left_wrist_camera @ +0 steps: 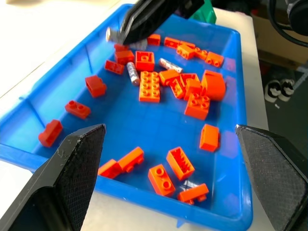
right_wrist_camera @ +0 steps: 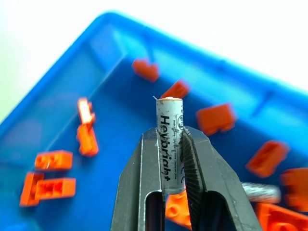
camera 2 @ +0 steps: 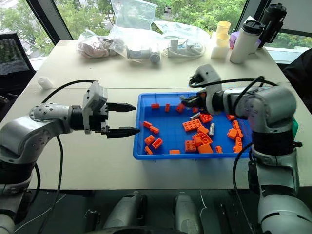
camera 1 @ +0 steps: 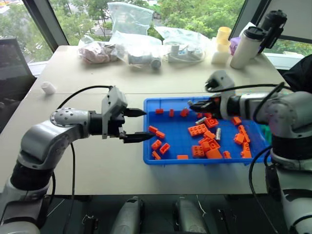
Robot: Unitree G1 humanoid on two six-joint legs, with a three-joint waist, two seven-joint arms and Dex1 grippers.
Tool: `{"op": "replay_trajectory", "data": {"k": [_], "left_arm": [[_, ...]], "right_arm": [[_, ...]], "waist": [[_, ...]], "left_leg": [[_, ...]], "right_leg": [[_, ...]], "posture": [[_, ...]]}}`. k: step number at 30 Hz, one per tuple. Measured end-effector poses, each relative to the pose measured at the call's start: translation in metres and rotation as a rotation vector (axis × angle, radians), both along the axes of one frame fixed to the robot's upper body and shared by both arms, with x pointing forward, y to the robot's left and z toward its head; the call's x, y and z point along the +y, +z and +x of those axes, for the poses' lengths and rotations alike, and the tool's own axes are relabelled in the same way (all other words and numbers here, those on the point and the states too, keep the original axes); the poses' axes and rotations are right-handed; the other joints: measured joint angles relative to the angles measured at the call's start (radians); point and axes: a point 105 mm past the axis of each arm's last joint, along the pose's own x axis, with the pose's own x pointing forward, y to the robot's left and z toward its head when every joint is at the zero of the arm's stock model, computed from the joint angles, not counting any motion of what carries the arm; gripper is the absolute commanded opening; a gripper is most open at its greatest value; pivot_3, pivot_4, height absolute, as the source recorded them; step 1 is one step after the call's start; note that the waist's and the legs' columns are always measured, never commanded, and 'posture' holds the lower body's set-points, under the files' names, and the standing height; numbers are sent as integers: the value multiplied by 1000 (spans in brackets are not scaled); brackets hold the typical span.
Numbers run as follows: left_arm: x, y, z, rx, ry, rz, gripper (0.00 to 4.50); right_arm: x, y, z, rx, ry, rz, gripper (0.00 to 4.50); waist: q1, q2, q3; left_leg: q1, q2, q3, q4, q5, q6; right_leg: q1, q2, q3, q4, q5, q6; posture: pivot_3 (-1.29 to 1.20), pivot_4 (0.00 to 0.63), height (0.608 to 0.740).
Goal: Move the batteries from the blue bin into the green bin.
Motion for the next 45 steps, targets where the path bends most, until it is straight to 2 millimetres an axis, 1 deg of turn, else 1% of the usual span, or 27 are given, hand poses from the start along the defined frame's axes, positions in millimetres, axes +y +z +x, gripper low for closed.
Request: {"op": "replay_trajectory", "data": {"k": [1, 3, 4, 5, 6, 9, 12, 16, 24, 25, 27, 28, 33, 35, 36, 38, 39, 41, 43, 45], "left_arm": [[-2, 2, 2, 2, -4, -16, 4500], [-9, 5, 5, -1, -24, -46, 4500], [-14, 6, 7, -6, -39, -62, 4500], [-16, 8, 8, -9, -46, -68, 4500], [-23, 8, 10, -15, -60, -69, 4500], [-37, 5, 16, -22, -89, -67, 4500], [-45, 3, 20, -38, -113, -59, 4500], [-52, 3, 25, -66, -125, -47, 4500], [-52, 0, 25, -72, -134, -20, 4500], [-52, 0, 25, -74, -133, -18, 4500], [-52, 0, 25, -74, -134, -16, 4500], [-52, 0, 25, -74, -134, -16, 4500], [-51, -1, 26, -79, -127, -6, 4500], [-49, -2, 27, -82, -119, 4, 4500], [-47, -2, 28, -82, -116, 10, 4500], [-45, -2, 28, -80, -113, 17, 4500], [-43, -2, 27, -78, -113, 22, 4500], [-37, 2, 27, -76, -112, 21, 4500], [-30, 4, 27, -73, -102, 29, 4500], [-21, 5, 29, -78, -81, 52, 4500]], "right_arm": [[-20, 8, 1, -30, -74, -5, 13], [-57, 14, 0, -61, -211, -24, 13], [-78, 13, -4, -62, -276, -59, 13], [-89, 10, -6, -55, -314, -78, 13], [-107, 4, -12, -41, -360, -129, 13], [-139, -9, -21, -7, -430, -228, 13], [-152, -18, -22, 2, -450, -285, 13], [-163, -29, -23, 14, -478, -331, 13], [-183, -44, -21, 30, -559, -365, 13], [-185, -46, -21, 35, -567, -363, 13], [-187, -48, -21, 46, -578, -358, 1045], [-188, -48, -20, 45, -581, -353, 1386], [-191, -44, -17, 27, -594, -365, 3842], [-192, -41, -15, 8, -600, -378, 3842], [-190, -37, -12, -19, -595, -374, 3842], [-178, -24, -2, -87, -555, -341, 3842], [-165, -18, 3, -119, -511, -295, 3842], [-126, -5, 11, -176, -362, -182, 3842], [-101, -3, 14, -183, -260, -133, 3842], [-83, -7, 15, -163, -196, -97, 3842]], "waist": [[3, 0, 0], [8, 0, 0], [10, 0, 0], [6, 0, 0], [6, 0, 0], [-3, 0, 0], [-25, 1, 0], [-25, 1, 0], [-16, 1, 0], [-17, 1, 0], [-17, 1, 0], [-17, 1, 0], [-18, 1, 0], [-18, 1, 0], [-21, 1, 0], [-24, 1, 0], [-26, 1, 0], [-26, 1, 0], [-21, 1, 0], [-17, 1, 0]], "left_leg": [[0, 0, 0, 0, 0, 0], [-1, 0, 0, 0, 0, 0], [-1, 0, 1, 0, 0, 0], [-1, 0, 1, 0, 0, 0], [-1, 0, 2, 0, 0, 0], [1, 0, 4, 0, 1, 1], [2, 2, 5, 0, 1, 1], [2, 3, 5, 0, 1, 1], [2, 2, 5, 0, 1, 1], [2, 2, 5, 0, 1, 1], [2, 2, 5, 0, 1, 1], [2, 2, 5, 0, 1, 1], [2, 2, 5, 0, 1, 1], [2, 2, 5, 0, 1, 1], [2, 2, 5, 0, 1, 1], [2, 3, 5, 0, 1, 1], [2, 4, 5, 0, 1, 1], [2, 5, 5, 0, 1, 0], [2, 7, 4, 0, 1, 0], [1, 6, 4, 0, 2, 0]], "right_leg": [[0, 0, 0, 0, 0, 0], [0, 0, 0, -1, 0, 0], [0, 0, 0, -1, 0, 0], [0, 0, 0, -1, 0, 0], [0, 0, 0, -1, 0, 0], [0, 0, 2, 1, 0, 0], [-1, 1, 4, 3, 0, 0], [-1, 3, 6, 3, 0, 0], [-1, 3, 6, 3, 0, 0], [-1, 3, 6, 3, 0, 0], [-1, 3, 6, 3, 0, 0], [-1, 3, 6, 3, 0, 0], [-1, 3, 6, 3, 0, 0], [-1, 3, 6, 3, 0, 0], [-1, 3, 6, 3, 0, 0], [-1, 4, 6, 3, 0, 0], [-1, 5, 7, 3, 0, 0], [-1, 7, 7, 3, 0, 0], [-1, 8, 7, 3, 0, 0], [-1, 7, 7, 3, 0, 0]], "posture": [[0, 150, 740], [0, 150, 740], [0, 150, 740], [0, 150, 740], [0, 150, 740], [0, 150, 740], [0, 150, 740], [0, 150, 740], [0, 150, 740], [0, 150, 740], [0, 150, 740], [0, 150, 740], [0, 150, 740], [0, 150, 740], [0, 150, 740], [0, 150, 740], [0, 150, 740], [0, 150, 740], [0, 150, 740], [0, 150, 740]]}}
